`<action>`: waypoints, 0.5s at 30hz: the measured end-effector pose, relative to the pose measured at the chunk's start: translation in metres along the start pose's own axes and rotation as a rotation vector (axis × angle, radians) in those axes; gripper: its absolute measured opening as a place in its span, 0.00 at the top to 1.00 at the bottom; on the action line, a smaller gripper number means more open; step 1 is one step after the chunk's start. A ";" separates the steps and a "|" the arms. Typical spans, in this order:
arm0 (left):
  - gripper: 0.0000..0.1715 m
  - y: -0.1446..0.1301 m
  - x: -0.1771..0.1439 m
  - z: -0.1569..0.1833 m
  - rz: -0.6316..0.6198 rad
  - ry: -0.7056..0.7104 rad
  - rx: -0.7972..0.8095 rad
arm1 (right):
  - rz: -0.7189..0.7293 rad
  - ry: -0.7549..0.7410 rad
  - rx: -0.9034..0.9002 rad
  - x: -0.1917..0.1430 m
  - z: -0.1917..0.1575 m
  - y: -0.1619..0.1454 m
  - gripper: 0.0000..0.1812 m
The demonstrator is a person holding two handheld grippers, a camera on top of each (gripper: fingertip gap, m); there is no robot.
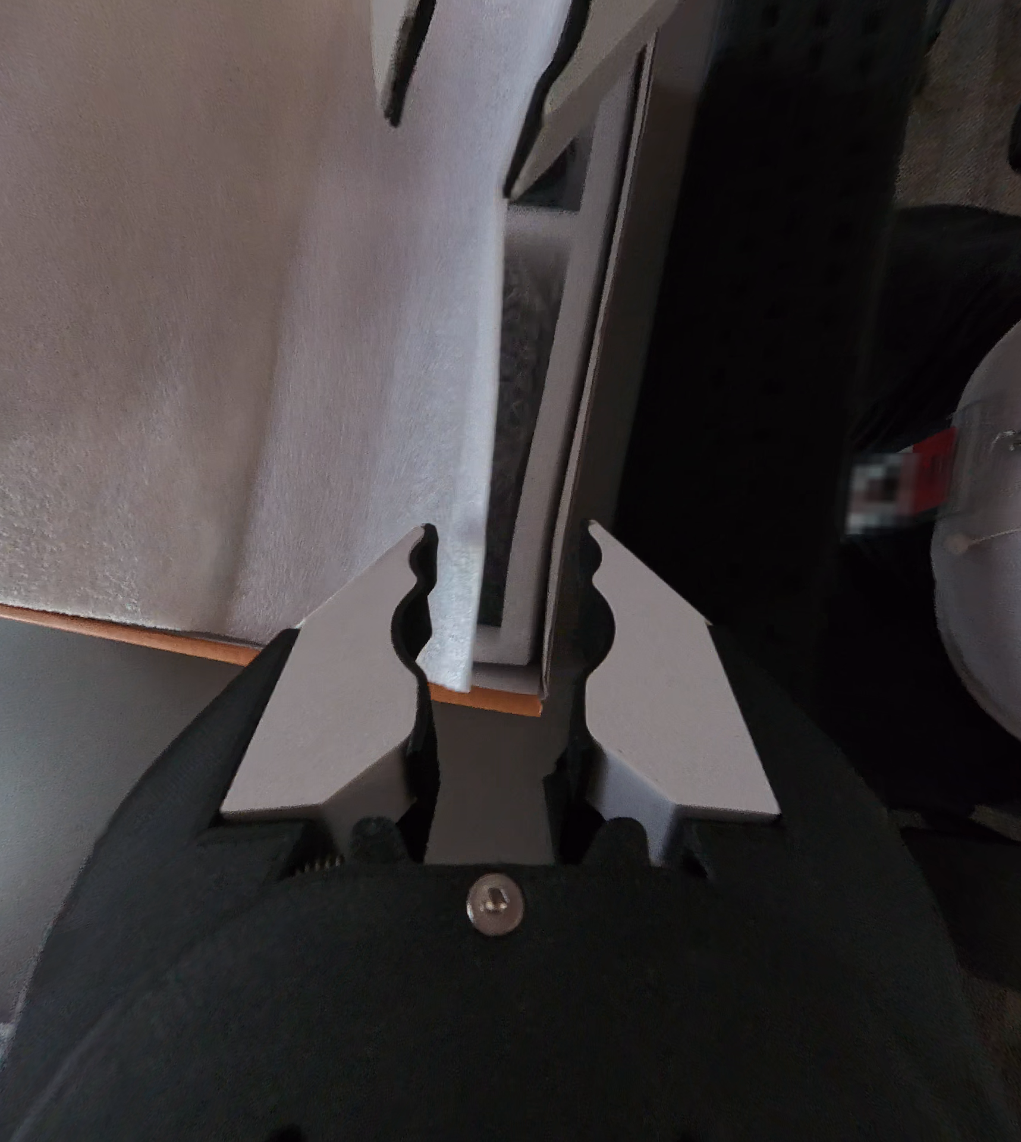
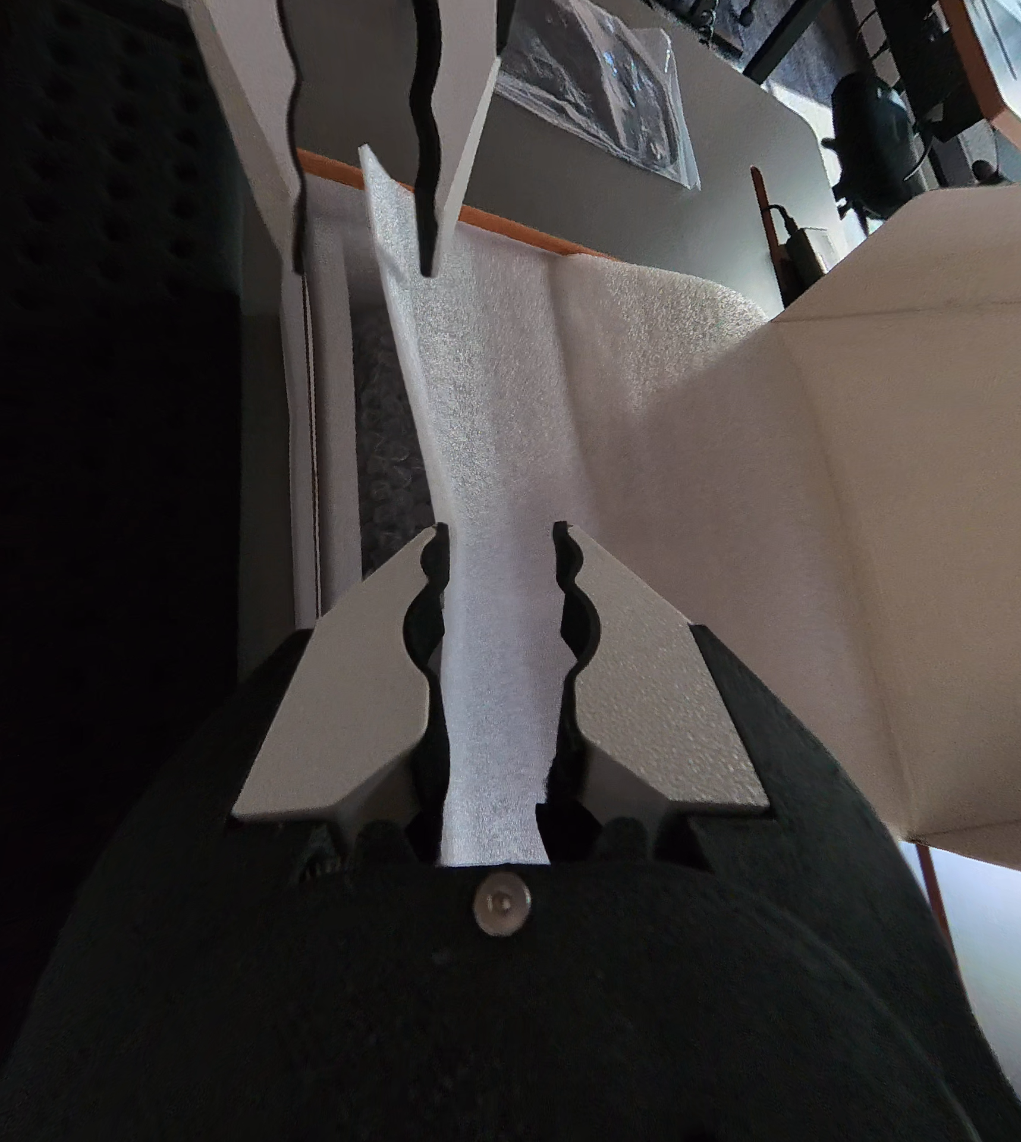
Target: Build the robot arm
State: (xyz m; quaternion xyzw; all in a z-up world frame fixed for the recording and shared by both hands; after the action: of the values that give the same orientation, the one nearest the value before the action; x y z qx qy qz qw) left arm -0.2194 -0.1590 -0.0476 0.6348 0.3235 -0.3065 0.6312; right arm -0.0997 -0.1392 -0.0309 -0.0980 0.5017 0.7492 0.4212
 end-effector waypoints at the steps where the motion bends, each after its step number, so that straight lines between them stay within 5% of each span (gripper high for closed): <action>1: 0.73 0.003 0.000 0.003 0.008 -0.009 -0.002 | -0.002 -0.014 -0.003 -0.001 0.003 0.001 0.81; 15: 0.76 0.024 0.027 0.001 -0.044 0.056 0.008 | -0.027 -0.063 0.038 0.002 0.020 0.003 0.82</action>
State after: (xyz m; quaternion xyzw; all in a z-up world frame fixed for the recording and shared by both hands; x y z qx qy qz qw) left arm -0.1838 -0.1596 -0.0547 0.6384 0.3536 -0.3037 0.6125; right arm -0.0981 -0.1221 -0.0205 -0.0732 0.5009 0.7364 0.4487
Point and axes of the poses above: each gripper's, where its closed fingertips meet, x out along the fingers, y out of its top, z = x × y across the jaws, the point moved 2 cm from there along -x, back along the fingers, and after that the axes turned 4 degrees about -y, right-handed, at the moved point
